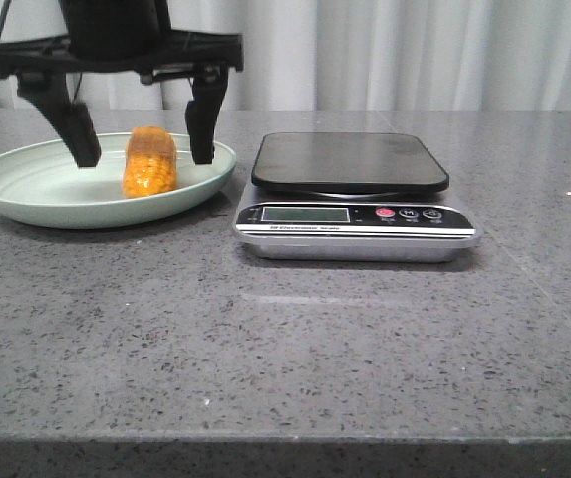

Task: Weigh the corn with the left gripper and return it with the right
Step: 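Lower the left gripper over the corn cob on the plate and grasp it, then carry the corn cob with the left gripper onto the scale top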

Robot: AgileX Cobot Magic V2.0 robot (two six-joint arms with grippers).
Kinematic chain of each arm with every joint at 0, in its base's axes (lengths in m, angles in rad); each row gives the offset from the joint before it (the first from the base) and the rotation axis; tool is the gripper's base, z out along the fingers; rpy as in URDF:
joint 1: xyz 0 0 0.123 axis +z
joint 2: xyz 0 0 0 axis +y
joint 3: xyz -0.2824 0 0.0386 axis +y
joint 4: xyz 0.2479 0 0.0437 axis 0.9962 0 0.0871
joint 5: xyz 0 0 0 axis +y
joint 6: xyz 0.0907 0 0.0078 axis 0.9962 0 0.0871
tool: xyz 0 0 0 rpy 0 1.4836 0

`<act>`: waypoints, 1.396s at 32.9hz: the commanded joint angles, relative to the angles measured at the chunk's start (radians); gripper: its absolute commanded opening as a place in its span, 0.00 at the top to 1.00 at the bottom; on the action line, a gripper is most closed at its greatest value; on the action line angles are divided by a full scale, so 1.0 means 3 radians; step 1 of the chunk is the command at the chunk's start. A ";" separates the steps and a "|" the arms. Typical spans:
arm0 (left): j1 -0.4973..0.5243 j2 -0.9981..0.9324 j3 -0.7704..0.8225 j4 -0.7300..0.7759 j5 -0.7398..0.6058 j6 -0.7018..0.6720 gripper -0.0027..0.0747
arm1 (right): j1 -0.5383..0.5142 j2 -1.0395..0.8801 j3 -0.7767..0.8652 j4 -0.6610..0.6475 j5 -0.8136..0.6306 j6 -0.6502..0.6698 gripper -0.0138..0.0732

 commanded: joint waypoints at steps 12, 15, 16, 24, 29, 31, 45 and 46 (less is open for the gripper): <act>0.0085 -0.0040 -0.0170 -0.0059 -0.0083 -0.0028 0.77 | 0.0001 -0.0053 -0.0021 -0.0018 -0.0287 -0.0014 0.67; 0.0044 -0.0040 -0.0340 -0.0102 -0.0076 -0.0023 0.79 | 0.0001 -0.0053 -0.0021 -0.0018 -0.0287 -0.0014 0.67; 0.0021 -0.0040 -0.0417 -0.0118 -0.0076 -0.0002 0.79 | 0.0001 -0.0053 -0.0021 -0.0018 -0.0287 -0.0014 0.67; -0.0338 0.0046 -0.1060 -0.0123 -0.0248 0.0242 0.79 | 0.0001 -0.0053 -0.0021 -0.0018 -0.0287 -0.0014 0.67; -0.0562 0.0276 -0.1293 -0.0143 -0.0232 0.0324 0.79 | 0.0001 -0.0053 -0.0021 -0.0018 -0.0287 -0.0014 0.67; -0.0617 0.0375 -0.1381 -0.0178 -0.0170 0.0347 0.79 | 0.0001 -0.0053 -0.0021 -0.0018 -0.0287 -0.0014 0.67; -0.0712 0.0813 -0.1900 -0.0385 0.0435 0.0554 0.61 | 0.0001 -0.0053 -0.0021 -0.0018 -0.0287 -0.0014 0.67; -0.0712 0.0813 -0.1900 -0.0407 0.0435 0.0554 0.55 | 0.0001 -0.0053 -0.0021 -0.0018 -0.0287 -0.0014 0.67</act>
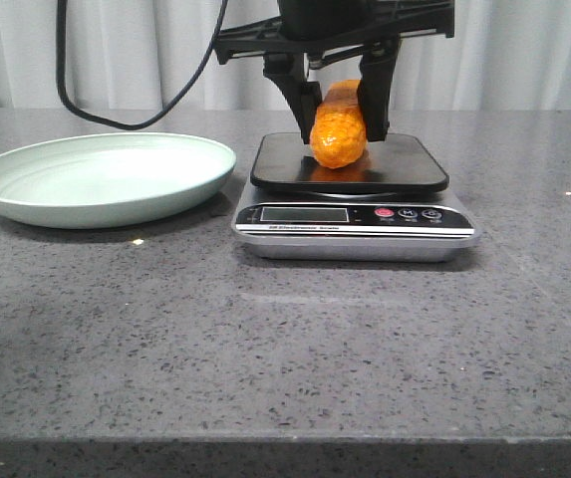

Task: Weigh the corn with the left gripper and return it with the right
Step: 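Carry the corn cob with the left gripper onto the scale top, then open the left gripper to release the corn and lift away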

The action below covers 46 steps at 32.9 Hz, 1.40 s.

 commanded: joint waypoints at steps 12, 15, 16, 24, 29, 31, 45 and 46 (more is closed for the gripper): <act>-0.0007 -0.0179 -0.0173 -0.0129 0.0080 0.0005 0.26 | 0.0001 -0.0053 -0.0021 -0.0018 -0.0287 -0.0014 0.67; 0.0002 -0.0179 -0.0346 -0.0088 0.0084 0.0005 0.26 | 0.0001 -0.0053 -0.0021 -0.0018 -0.0287 -0.0014 0.67; 0.0002 -0.0179 -0.0417 -0.0060 0.0084 0.0005 0.26 | 0.0001 -0.0053 -0.0021 -0.0018 -0.0287 -0.0014 0.67; 0.0016 -0.0410 -0.0674 0.0449 0.0084 0.0226 0.39 | 0.0001 -0.0053 -0.0021 -0.0018 -0.0287 -0.0014 0.67; 0.0046 -0.0601 -0.0666 0.0516 0.0084 0.0494 0.80 | 0.0001 -0.0053 -0.0021 -0.0018 -0.0287 -0.0014 0.67; 0.0051 -0.0680 -0.0666 0.0508 0.0084 0.0591 0.78 | 0.0001 -0.0053 -0.0021 -0.0018 -0.0287 -0.0014 0.67; 0.0025 -0.1990 0.0876 0.0400 -0.0892 0.1027 0.80 | -0.0002 -0.0053 -0.0021 -0.0018 -0.0287 -0.0014 0.67; 0.0025 -0.2177 0.1100 0.0388 -0.1043 0.1027 0.80 | -0.0002 -0.0053 -0.0021 -0.0018 -0.0287 -0.0014 0.67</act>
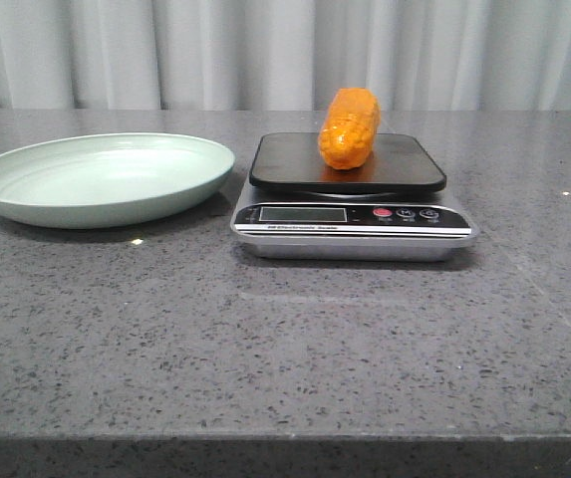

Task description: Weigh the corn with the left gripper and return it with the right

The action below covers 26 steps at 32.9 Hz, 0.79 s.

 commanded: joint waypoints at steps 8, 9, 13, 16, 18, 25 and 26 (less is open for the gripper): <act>-0.0017 -0.1874 0.2257 -0.0056 -0.1775 0.0037 0.80 | -0.0002 -0.0049 -0.0021 -0.0018 -0.0287 -0.0014 0.67; -0.0017 -0.2032 0.2439 -0.0073 -0.1905 0.0037 0.80 | -0.0002 -0.0049 -0.0021 -0.0018 -0.0287 -0.0014 0.67; -0.0017 -0.2753 0.3199 -0.0083 -0.2362 0.0037 0.80 | -0.0002 -0.0049 -0.0021 -0.0018 -0.0287 -0.0014 0.67; -0.0017 -0.3269 0.3701 -0.0083 -0.2669 0.0064 0.80 | -0.0002 -0.0049 -0.0021 -0.0018 -0.0287 -0.0014 0.67; -0.0017 -0.3597 0.4009 -0.0059 -0.2843 0.0091 0.80 | -0.0002 -0.0049 -0.0021 -0.0018 -0.0287 -0.0014 0.67; -0.0046 -0.4688 0.4758 -0.0015 -0.3008 0.0185 0.80 | -0.0002 -0.0049 -0.0021 -0.0018 -0.0287 -0.0014 0.67; -0.0046 -0.4795 0.4825 -0.0015 -0.2976 0.0185 0.80 | -0.0002 -0.0049 -0.0021 -0.0018 -0.0287 -0.0014 0.67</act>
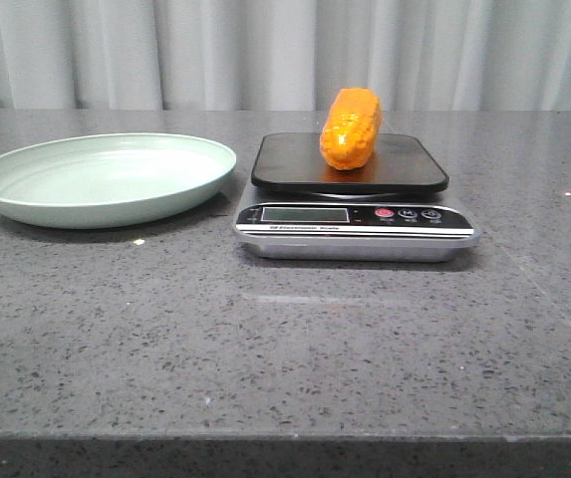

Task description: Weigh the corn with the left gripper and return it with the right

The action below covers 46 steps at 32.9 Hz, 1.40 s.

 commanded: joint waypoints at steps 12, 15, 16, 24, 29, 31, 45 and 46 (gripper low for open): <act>-0.0030 -0.0650 0.0459 0.0014 -0.0085 0.0012 0.80 | -0.0002 -0.0049 -0.0021 -0.0018 -0.0301 -0.0014 0.67; -0.0030 -0.0650 0.0479 0.0014 -0.0206 0.0012 0.80 | -0.0002 -0.0049 -0.0025 -0.0008 -0.0381 -0.0002 0.67; -0.0030 -0.0650 0.0494 0.0014 -0.0249 0.0012 0.80 | -0.0002 -0.0049 -0.0029 0.0039 -0.0428 0.0053 0.67; -0.0030 -0.0650 0.0494 0.0014 -0.0265 0.0012 0.80 | -0.0002 0.0252 -0.0593 0.0024 0.0036 0.0107 0.67; -0.0030 -0.0650 0.0494 0.0014 -0.0265 0.0012 0.80 | -0.0002 0.0882 -0.1126 0.0052 0.0333 0.0110 0.67; -0.0030 -0.0650 0.0494 0.0014 -0.0265 0.0012 0.80 | -0.0002 0.1125 -0.1361 0.0099 0.0515 0.0110 0.67; -0.0030 -0.0650 0.0494 0.0008 -0.0265 0.0012 0.80 | 0.0004 0.1852 -0.1622 0.0133 0.0483 0.0110 0.67; -0.0030 -0.0650 0.0494 0.0008 -0.0258 0.0012 0.80 | 0.0004 0.1905 -0.1672 0.0133 0.0508 0.0110 0.67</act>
